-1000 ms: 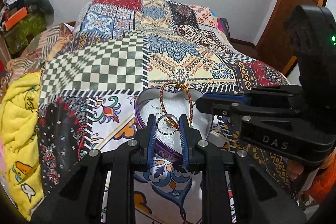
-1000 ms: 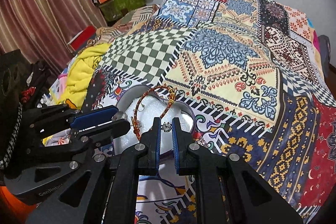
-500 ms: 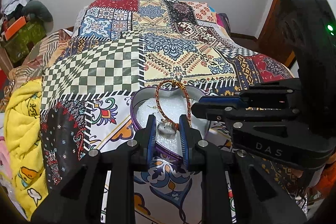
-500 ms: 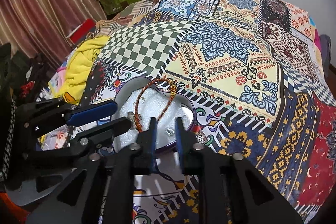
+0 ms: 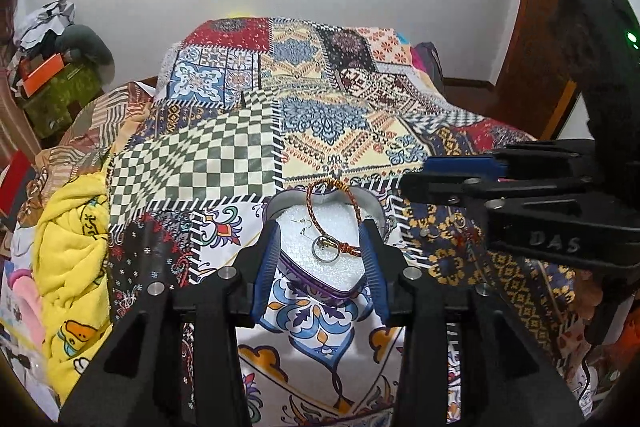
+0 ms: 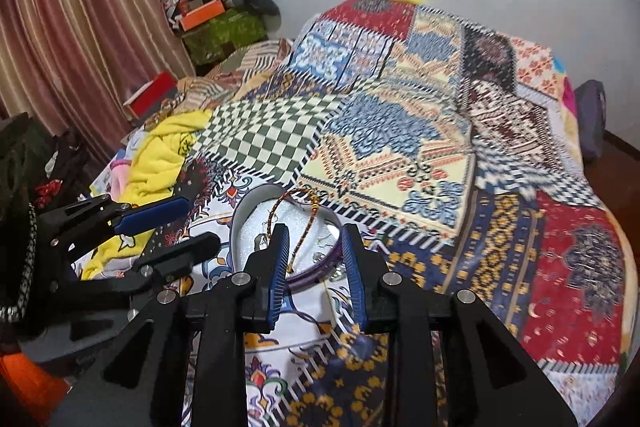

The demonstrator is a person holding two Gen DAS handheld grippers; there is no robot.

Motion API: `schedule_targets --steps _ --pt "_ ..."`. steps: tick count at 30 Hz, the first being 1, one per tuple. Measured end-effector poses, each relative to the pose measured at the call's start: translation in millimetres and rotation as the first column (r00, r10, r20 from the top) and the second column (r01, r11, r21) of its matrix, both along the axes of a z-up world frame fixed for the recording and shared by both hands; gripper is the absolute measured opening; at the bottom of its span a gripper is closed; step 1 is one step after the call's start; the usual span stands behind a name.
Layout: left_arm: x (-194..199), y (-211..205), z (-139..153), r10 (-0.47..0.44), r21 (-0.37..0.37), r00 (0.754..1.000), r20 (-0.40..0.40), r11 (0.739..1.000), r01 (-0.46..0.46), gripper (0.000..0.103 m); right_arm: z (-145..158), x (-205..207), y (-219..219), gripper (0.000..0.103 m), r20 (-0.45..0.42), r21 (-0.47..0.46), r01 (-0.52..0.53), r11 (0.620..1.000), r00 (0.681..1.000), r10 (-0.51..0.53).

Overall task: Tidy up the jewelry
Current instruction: 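Lower the ring onto the foam and open the left gripper, then move the right gripper to the red beaded bracelet and grasp it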

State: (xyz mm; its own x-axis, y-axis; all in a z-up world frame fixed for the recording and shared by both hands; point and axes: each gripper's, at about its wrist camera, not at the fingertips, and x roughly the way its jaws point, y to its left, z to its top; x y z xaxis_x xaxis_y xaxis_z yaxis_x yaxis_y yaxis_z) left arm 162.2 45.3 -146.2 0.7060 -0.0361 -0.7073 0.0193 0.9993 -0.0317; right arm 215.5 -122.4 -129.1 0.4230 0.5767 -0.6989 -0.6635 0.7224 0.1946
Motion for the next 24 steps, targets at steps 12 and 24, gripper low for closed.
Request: schedule_targets --steps 12,24 --pt "-17 -22 7 -0.016 -0.034 1.000 -0.027 0.999 0.015 0.042 -1 -10 -70 0.025 0.011 -0.024 0.130 0.991 0.991 -0.130" --pt "-3 -57 -34 -0.085 -0.066 0.987 -0.139 0.995 0.076 0.042 -41 -14 -109 0.025 -0.108 -0.057 0.171 0.984 0.978 -0.176"
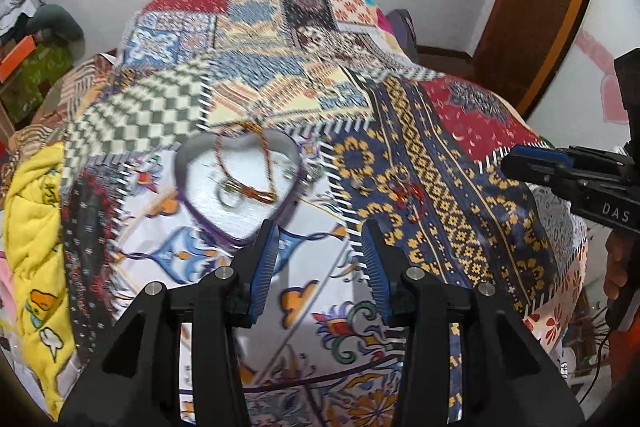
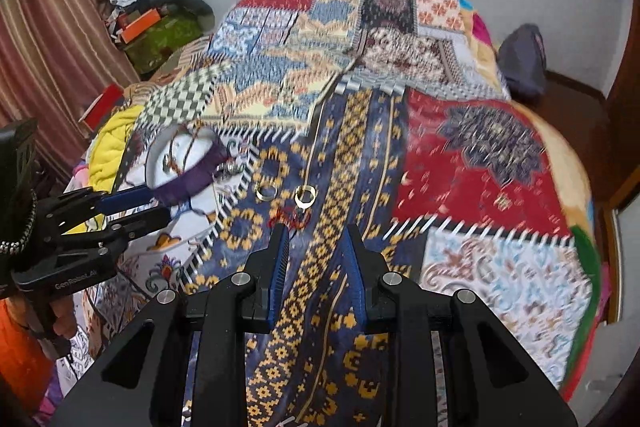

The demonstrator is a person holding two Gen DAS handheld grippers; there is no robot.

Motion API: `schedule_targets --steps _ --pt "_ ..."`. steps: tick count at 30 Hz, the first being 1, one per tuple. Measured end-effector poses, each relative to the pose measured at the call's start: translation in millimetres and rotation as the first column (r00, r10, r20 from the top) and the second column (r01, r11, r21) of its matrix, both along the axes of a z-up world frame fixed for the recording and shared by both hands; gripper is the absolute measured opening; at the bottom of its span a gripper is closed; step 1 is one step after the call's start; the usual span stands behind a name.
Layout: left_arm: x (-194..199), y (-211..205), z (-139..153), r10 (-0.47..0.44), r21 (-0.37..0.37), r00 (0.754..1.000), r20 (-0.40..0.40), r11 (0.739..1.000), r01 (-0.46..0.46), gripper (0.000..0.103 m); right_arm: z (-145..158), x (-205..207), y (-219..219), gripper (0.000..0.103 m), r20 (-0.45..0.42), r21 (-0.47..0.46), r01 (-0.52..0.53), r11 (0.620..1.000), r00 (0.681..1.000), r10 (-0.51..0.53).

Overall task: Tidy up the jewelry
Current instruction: 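Move the right gripper to the red beaded bracelet and grasp it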

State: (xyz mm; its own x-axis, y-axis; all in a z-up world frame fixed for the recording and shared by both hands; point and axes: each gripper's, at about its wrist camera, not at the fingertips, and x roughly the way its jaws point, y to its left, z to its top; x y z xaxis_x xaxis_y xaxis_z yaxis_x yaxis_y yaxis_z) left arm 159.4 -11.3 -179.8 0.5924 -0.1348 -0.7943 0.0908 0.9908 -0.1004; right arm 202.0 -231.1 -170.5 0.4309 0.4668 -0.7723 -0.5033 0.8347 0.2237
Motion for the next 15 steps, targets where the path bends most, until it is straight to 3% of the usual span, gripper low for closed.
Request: schedule_targets --steps 4,15 --pt "5 -6 -14 -0.012 -0.029 0.999 -0.038 1.000 0.011 0.042 -16 2 15 0.036 -0.035 -0.021 -0.037 0.999 0.999 0.036" --pt "12 -10 -33 -0.041 -0.022 0.996 -0.077 0.999 0.040 0.042 -54 31 47 0.037 -0.116 -0.015 -0.096 0.995 0.989 0.093"
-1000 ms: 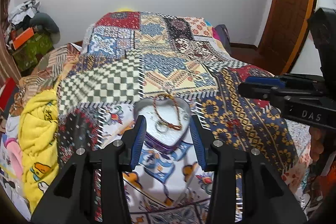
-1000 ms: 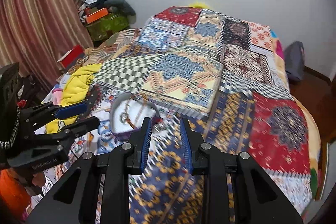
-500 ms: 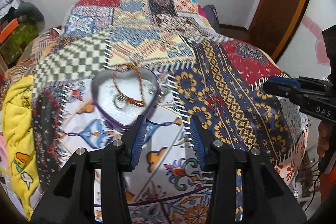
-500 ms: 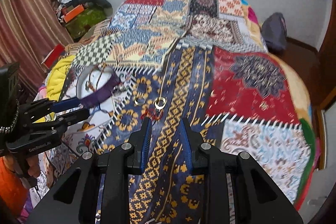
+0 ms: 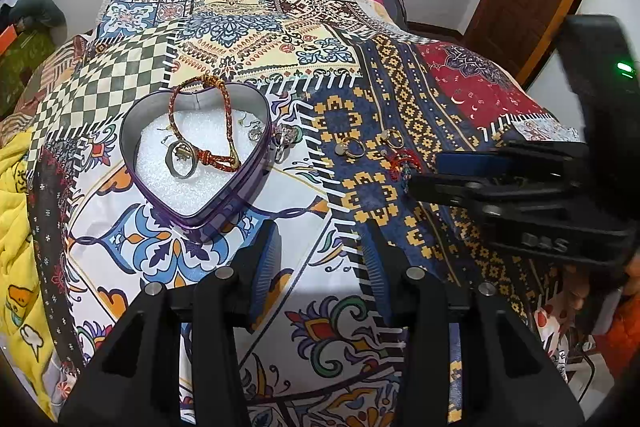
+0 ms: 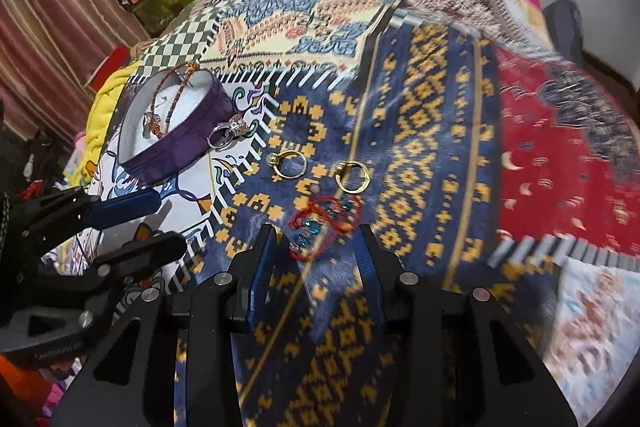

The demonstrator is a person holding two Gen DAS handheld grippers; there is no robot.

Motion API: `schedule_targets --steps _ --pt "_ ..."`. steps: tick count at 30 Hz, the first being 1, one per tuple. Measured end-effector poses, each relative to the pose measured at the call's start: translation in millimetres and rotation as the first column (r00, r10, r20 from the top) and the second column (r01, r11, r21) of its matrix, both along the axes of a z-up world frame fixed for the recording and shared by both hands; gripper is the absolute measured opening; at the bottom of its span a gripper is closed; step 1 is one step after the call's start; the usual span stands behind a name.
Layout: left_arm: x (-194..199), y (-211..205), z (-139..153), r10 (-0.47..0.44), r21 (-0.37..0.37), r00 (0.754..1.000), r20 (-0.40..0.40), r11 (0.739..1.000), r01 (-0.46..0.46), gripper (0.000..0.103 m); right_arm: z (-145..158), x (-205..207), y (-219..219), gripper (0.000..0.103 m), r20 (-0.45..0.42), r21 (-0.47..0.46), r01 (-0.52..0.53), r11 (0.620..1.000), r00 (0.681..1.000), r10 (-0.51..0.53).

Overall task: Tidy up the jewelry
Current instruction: 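Move the right gripper to the red beaded bracelet and grasp it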

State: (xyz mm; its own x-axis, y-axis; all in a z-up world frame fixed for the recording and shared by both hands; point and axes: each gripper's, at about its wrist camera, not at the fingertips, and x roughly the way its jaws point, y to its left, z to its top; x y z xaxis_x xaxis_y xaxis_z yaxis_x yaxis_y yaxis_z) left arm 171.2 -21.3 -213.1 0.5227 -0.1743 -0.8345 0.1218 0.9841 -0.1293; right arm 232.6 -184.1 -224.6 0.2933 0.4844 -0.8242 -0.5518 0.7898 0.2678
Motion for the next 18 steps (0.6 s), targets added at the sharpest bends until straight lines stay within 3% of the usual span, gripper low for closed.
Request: schedule_targets --steps 4,9,18 --pt "3 4 -3 0.004 -0.017 1.000 -0.005 1.000 -0.004 0.042 -1 -1 0 0.034 0.026 -0.006 0.004 1.000 1.000 -0.004" --pt "7 6 -8 0.019 -0.035 1.000 -0.016 0.999 -0.019 0.042 -3 0 3 0.008 0.043 -0.024 0.034 0.999 0.999 -0.033" --pt "14 6 -8 0.022 -0.112 0.999 -0.043 0.993 -0.027 0.042 10 -1 -13 0.008 0.038 0.046 0.075 0.996 0.996 -0.076"
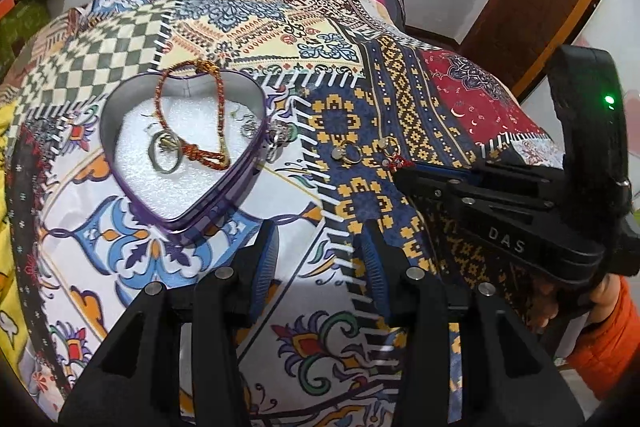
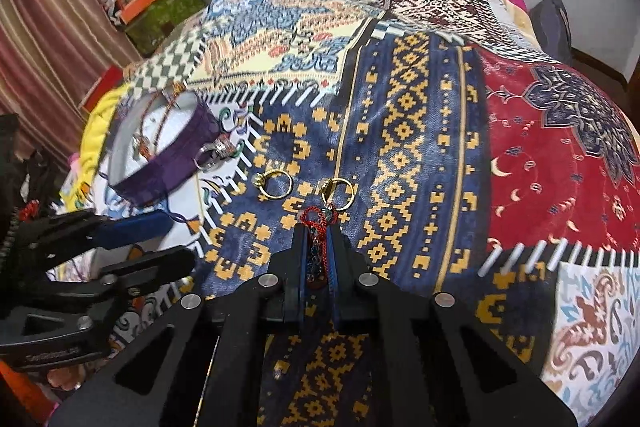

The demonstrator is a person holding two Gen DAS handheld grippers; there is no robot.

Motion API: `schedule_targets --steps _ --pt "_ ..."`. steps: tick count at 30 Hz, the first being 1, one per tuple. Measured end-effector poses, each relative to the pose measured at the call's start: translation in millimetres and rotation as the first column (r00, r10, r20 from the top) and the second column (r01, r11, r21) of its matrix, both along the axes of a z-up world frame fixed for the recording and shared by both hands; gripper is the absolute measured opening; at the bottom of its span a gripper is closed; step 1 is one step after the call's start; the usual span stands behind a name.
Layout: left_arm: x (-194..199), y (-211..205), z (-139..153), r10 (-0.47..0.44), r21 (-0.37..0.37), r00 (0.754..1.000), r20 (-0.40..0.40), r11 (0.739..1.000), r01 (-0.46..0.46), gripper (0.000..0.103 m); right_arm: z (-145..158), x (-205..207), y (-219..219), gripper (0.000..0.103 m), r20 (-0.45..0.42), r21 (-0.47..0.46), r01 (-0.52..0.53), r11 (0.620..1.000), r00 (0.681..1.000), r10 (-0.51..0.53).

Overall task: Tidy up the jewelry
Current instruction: 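Move the right gripper to the red beaded bracelet and grasp it, then carry the red beaded bracelet over the heart tin with the right gripper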

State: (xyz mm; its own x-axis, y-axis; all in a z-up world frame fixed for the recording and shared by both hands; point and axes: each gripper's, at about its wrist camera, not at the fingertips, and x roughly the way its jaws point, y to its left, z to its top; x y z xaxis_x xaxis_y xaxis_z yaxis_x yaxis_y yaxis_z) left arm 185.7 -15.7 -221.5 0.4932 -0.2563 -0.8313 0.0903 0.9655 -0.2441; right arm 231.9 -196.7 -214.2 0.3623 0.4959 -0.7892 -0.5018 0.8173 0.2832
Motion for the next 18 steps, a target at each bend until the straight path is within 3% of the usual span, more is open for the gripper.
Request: schedule_targets --steps 12,18 --pt "43 -30 -5 -0.054 0.070 0.999 -0.006 0.996 0.054 0.042 30 0 -30 0.008 0.066 0.081 0.047 0.996 0.996 -0.053" --pt "65 -39 -15 -0.054 0.076 0.998 -0.025 0.996 0.056 0.028 30 3 -35 0.008 0.061 0.093 0.057 0.994 0.996 -0.063"
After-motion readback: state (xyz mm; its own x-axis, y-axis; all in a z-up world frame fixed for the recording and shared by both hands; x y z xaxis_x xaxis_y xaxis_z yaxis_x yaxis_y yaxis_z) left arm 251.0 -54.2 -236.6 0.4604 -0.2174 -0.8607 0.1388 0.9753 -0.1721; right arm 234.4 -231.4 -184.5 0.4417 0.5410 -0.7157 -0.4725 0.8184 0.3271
